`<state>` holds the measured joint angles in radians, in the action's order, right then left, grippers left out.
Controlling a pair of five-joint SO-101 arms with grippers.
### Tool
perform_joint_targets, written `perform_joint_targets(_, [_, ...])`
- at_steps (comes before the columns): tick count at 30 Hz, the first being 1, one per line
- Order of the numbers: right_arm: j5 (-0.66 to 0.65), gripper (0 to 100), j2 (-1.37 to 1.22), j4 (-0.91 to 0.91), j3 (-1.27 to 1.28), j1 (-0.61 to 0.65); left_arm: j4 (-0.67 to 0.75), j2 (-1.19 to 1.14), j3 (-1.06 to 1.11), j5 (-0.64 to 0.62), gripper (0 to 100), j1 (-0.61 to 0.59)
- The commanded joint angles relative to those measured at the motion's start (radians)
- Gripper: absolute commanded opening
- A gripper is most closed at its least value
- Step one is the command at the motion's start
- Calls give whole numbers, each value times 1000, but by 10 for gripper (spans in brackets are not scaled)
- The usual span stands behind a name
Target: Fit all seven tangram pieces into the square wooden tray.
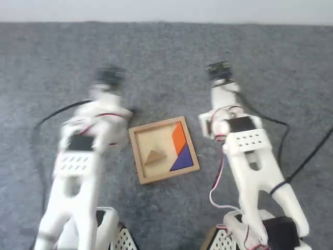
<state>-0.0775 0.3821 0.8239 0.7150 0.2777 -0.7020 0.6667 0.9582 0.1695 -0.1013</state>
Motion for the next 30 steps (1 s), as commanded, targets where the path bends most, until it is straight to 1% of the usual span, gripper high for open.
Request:
perform_joint_targets(1, [-126, 32, 47, -22, 15, 162, 166, 245, 90, -318, 290, -235])
perform_joint_targets(4, [-161, 40, 8, -96, 61, 271, 172, 282, 105, -385, 290, -304])
perform_joint_targets(7, [-163, 40, -68, -202, 89, 363, 167, 282, 108, -397, 290, -353])
perform_joint_targets(10, [-161, 40, -156, -237, 40, 415, 80, 282, 110, -388, 290, -381])
perform_joint_targets(13, [-158, 40, -262, -236, -41, 430, 9, 282, 148, -279, 289, -393])
perform_joint_targets(16, [-158, 40, -372, -234, -104, 433, 44, 292, 259, -176, 264, -393])
perform_joint_targets(18, [-160, 40, -424, -213, -135, 443, 91, 293, 318, -112, 220, -393])
perform_joint_targets(20, [-163, 39, -444, -159, -161, 458, 110, 293, 352, -75, 167, -391])
perform_joint_targets(23, [-164, 8, -444, -81, -189, 483, 109, 293, 354, -75, 99, -391])
perform_joint_targets(26, [-166, 7, -444, -30, -195, 490, 112, 293, 358, -74, 51, -394])
perform_joint_targets(28, [-170, 7, -444, 4, -195, 490, 114, 293, 358, -71, 39, -396])
perform_joint_targets(30, [-222, 7, -444, 45, -195, 492, 114, 293, 358, -71, 39, -396])
